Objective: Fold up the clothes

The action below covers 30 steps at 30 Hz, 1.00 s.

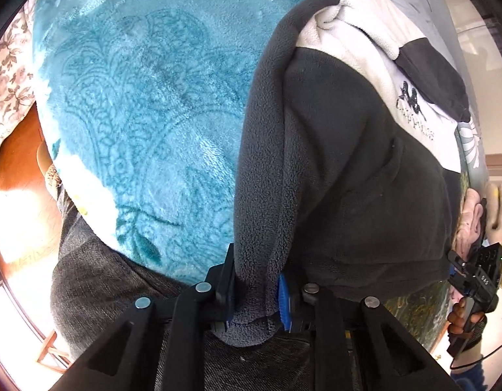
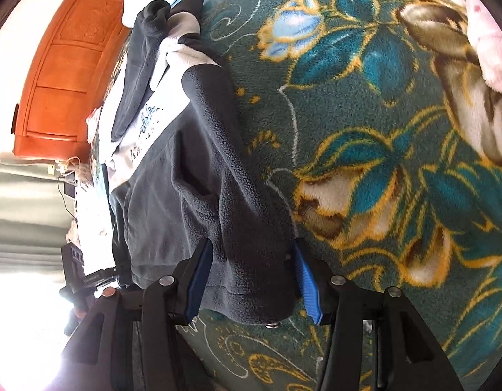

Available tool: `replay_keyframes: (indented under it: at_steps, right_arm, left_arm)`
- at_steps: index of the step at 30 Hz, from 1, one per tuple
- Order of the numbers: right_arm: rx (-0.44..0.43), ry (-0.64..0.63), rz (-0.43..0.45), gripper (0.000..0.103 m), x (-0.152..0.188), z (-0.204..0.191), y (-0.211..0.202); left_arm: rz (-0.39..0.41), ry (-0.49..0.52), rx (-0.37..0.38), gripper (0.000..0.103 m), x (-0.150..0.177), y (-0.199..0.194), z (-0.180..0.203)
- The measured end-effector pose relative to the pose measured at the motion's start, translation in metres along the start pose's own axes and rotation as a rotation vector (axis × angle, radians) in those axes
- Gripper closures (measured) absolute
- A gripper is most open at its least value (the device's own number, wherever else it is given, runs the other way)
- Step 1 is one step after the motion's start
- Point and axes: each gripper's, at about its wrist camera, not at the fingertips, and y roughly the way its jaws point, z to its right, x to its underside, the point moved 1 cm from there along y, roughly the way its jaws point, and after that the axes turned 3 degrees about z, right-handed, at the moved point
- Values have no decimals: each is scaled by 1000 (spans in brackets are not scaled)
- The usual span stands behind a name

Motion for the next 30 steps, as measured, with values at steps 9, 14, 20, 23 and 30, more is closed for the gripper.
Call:
replay_keyframes:
  at_steps: [9,14,20,23,30]
  right_arm:
    - [-157,-44,97,93,-17,-40,-40]
    - [-280,-124,174,94,-31,-76,-91]
    - [-324,-157,160,94,-3,-86,-140]
    - [-329,-159,157,94,-4,-86,-149]
    - [-364,-112,186,94,-73,-104,-117]
  left_arm:
    - [180,56,142,91,-5,-99,11]
    - [217,101,180,92,-8,-129,66]
    - [152,33,301,92,74,-160,82]
    - [137,-73,363,92,59,-157,67]
    - [139,-367,491,92,-25,-103,36]
